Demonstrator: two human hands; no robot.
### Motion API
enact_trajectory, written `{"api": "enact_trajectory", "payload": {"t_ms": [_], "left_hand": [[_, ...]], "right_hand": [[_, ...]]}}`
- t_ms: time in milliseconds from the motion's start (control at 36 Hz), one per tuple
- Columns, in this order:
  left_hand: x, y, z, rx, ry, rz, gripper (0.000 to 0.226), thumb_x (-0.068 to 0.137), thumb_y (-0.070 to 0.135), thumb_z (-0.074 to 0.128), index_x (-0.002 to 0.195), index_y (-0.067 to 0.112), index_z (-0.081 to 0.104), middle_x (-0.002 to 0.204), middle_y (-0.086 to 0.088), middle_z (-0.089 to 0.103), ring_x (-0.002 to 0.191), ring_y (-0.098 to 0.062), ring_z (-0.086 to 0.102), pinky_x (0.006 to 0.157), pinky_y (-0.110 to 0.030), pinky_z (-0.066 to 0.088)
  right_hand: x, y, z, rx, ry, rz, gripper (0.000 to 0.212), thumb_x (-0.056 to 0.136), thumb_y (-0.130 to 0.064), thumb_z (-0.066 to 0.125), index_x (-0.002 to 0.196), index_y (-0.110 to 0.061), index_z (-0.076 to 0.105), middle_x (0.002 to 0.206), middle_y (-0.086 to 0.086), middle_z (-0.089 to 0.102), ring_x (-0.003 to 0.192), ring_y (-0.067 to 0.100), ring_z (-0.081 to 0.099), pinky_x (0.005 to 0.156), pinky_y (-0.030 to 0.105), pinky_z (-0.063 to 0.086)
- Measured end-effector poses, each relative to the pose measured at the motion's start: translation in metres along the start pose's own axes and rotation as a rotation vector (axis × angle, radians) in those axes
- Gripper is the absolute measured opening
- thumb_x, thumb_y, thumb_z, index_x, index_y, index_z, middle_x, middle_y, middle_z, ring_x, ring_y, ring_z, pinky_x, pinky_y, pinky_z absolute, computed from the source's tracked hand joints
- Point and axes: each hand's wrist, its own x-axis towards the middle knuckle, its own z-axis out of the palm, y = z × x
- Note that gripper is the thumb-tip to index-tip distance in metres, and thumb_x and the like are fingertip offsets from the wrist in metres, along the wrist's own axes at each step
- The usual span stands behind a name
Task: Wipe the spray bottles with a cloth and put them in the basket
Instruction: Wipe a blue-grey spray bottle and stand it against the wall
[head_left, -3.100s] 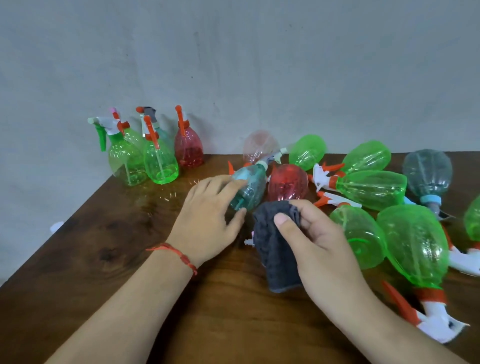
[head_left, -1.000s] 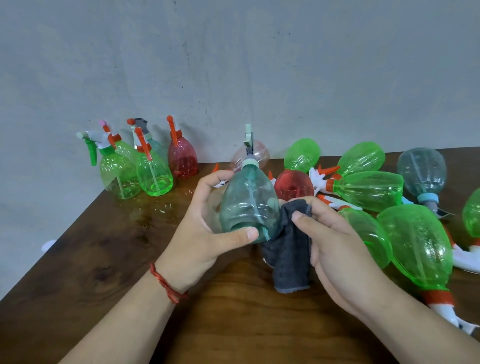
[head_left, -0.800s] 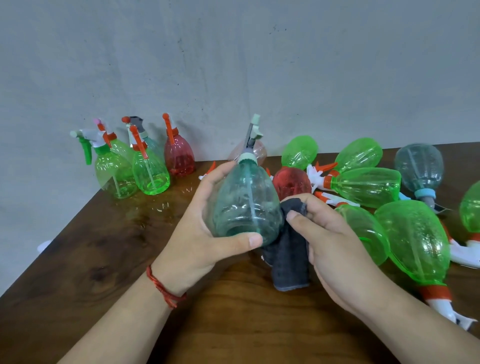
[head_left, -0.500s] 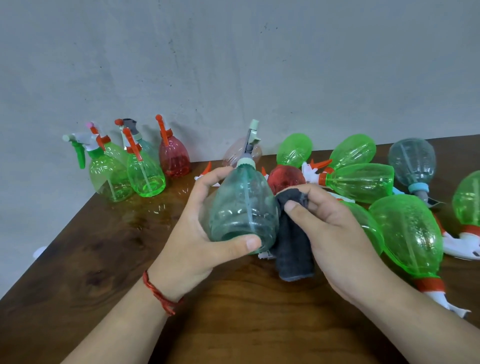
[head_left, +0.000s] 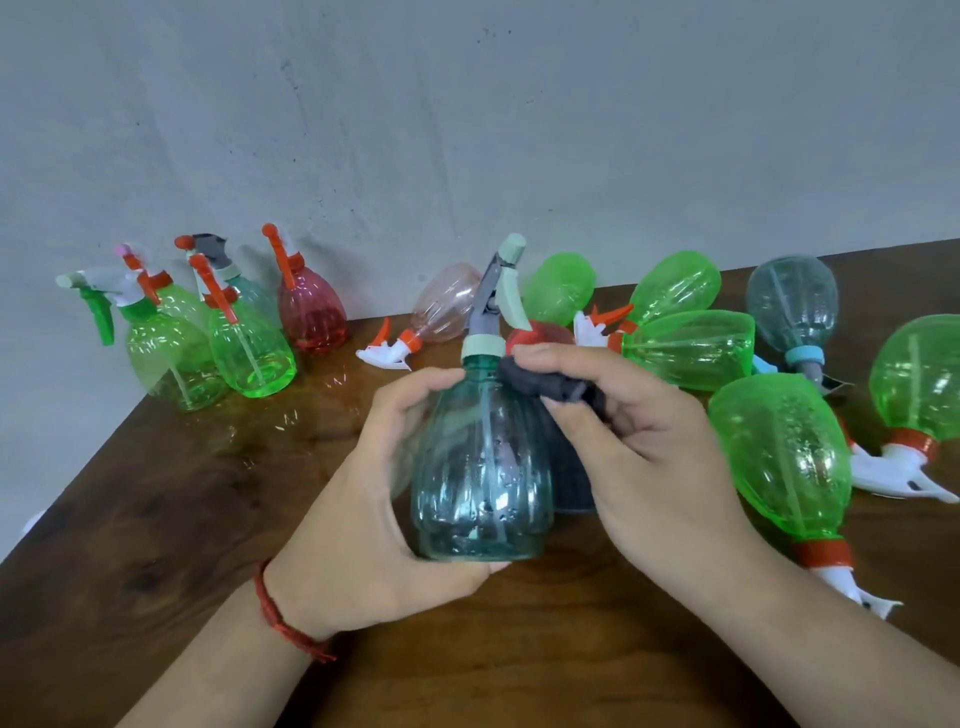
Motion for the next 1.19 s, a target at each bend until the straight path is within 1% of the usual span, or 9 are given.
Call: {"api": "enact_trajectory", "payload": {"t_ms": [56, 139, 222, 417, 556, 722, 889, 1083, 1194], "left_hand": [[-0.007, -0.006, -0.003, 0.055, 0.020, -0.027, 0.116, 0.060, 0.025, 0.102, 0.156, 0.035, 0.038, 0.154, -0.003, 0.055, 0.142, -0.033, 0.056, 0.112, -0.061, 0.049], [0.001, 0.006, -0.002, 0.078, 0.025, -0.010, 0.112, 0.068, 0.019, 0.098, 0.158, 0.016, 0.030, 0.154, -0.007, 0.050, 0.142, -0.037, 0.055, 0.114, -0.057, 0.049], [0.002, 0.012, 0.001, 0.039, 0.018, 0.021, 0.120, 0.072, 0.014, 0.099, 0.164, 0.014, 0.022, 0.160, -0.009, 0.046, 0.146, -0.034, 0.052, 0.117, -0.057, 0.046], [0.003, 0.014, 0.001, 0.058, 0.150, 0.057, 0.112, 0.071, 0.021, 0.097, 0.162, 0.014, 0.033, 0.157, 0.004, 0.052, 0.145, -0.023, 0.055, 0.115, -0.036, 0.050], [0.004, 0.012, -0.006, -0.048, 0.257, 0.030, 0.105, 0.073, 0.027, 0.092, 0.161, 0.018, 0.037, 0.155, -0.008, 0.054, 0.141, -0.030, 0.058, 0.113, -0.043, 0.052], [0.005, 0.009, -0.005, -0.089, 0.275, 0.014, 0.102, 0.074, 0.025, 0.090, 0.161, 0.016, 0.036, 0.154, -0.010, 0.054, 0.139, -0.033, 0.059, 0.112, -0.054, 0.052], [0.002, 0.011, 0.001, -0.003, 0.162, 0.042, 0.110, 0.072, 0.017, 0.097, 0.161, 0.011, 0.034, 0.157, -0.007, 0.051, 0.144, -0.032, 0.054, 0.115, -0.051, 0.050], [0.002, 0.014, 0.009, 0.095, 0.031, 0.106, 0.118, 0.066, 0.009, 0.100, 0.160, 0.012, 0.029, 0.159, 0.002, 0.047, 0.147, -0.023, 0.052, 0.119, -0.036, 0.046], [0.002, 0.015, 0.009, 0.130, 0.024, 0.130, 0.116, 0.069, 0.014, 0.100, 0.161, 0.011, 0.029, 0.158, 0.000, 0.049, 0.145, -0.023, 0.055, 0.117, -0.033, 0.047]], "right_hand": [[0.001, 0.001, -0.001, -0.057, -0.044, -0.035, 0.046, 0.098, 0.016, 0.056, 0.117, -0.021, 0.077, 0.124, -0.012, 0.074, 0.127, 0.011, 0.065, 0.110, 0.024, 0.047], [0.001, 0.004, -0.003, -0.101, -0.085, -0.044, 0.047, 0.099, 0.015, 0.056, 0.117, -0.021, 0.079, 0.128, -0.014, 0.072, 0.131, 0.010, 0.061, 0.112, 0.022, 0.044], [0.001, 0.002, -0.004, -0.132, -0.080, -0.079, 0.048, 0.097, 0.017, 0.056, 0.115, -0.020, 0.081, 0.128, -0.015, 0.073, 0.130, 0.007, 0.062, 0.111, 0.020, 0.045], [-0.003, -0.005, -0.006, -0.271, -0.134, -0.281, 0.050, 0.089, 0.024, 0.059, 0.111, -0.015, 0.082, 0.129, -0.007, 0.073, 0.124, 0.010, 0.067, 0.104, 0.021, 0.050], [-0.008, -0.009, -0.005, -0.322, -0.202, -0.411, 0.051, 0.086, 0.019, 0.051, 0.109, -0.014, 0.082, 0.130, -0.004, 0.072, 0.118, 0.015, 0.070, 0.093, 0.028, 0.058], [-0.007, -0.008, -0.007, -0.321, -0.237, -0.465, 0.048, 0.090, 0.012, 0.047, 0.114, -0.012, 0.081, 0.133, -0.001, 0.071, 0.123, 0.021, 0.068, 0.097, 0.038, 0.058], [-0.004, 0.001, -0.005, -0.279, -0.112, -0.326, 0.053, 0.090, 0.024, 0.056, 0.120, -0.014, 0.078, 0.134, -0.006, 0.070, 0.129, 0.007, 0.063, 0.108, 0.018, 0.046], [0.005, 0.007, -0.006, 0.133, -0.079, 0.030, 0.045, 0.100, 0.017, 0.051, 0.121, -0.014, 0.076, 0.123, -0.007, 0.077, 0.123, 0.009, 0.068, 0.109, 0.023, 0.049], [0.004, 0.007, -0.009, 0.161, -0.119, 0.021, 0.041, 0.099, 0.009, 0.050, 0.126, -0.011, 0.073, 0.132, -0.003, 0.073, 0.134, 0.013, 0.062, 0.118, 0.035, 0.044]]}}
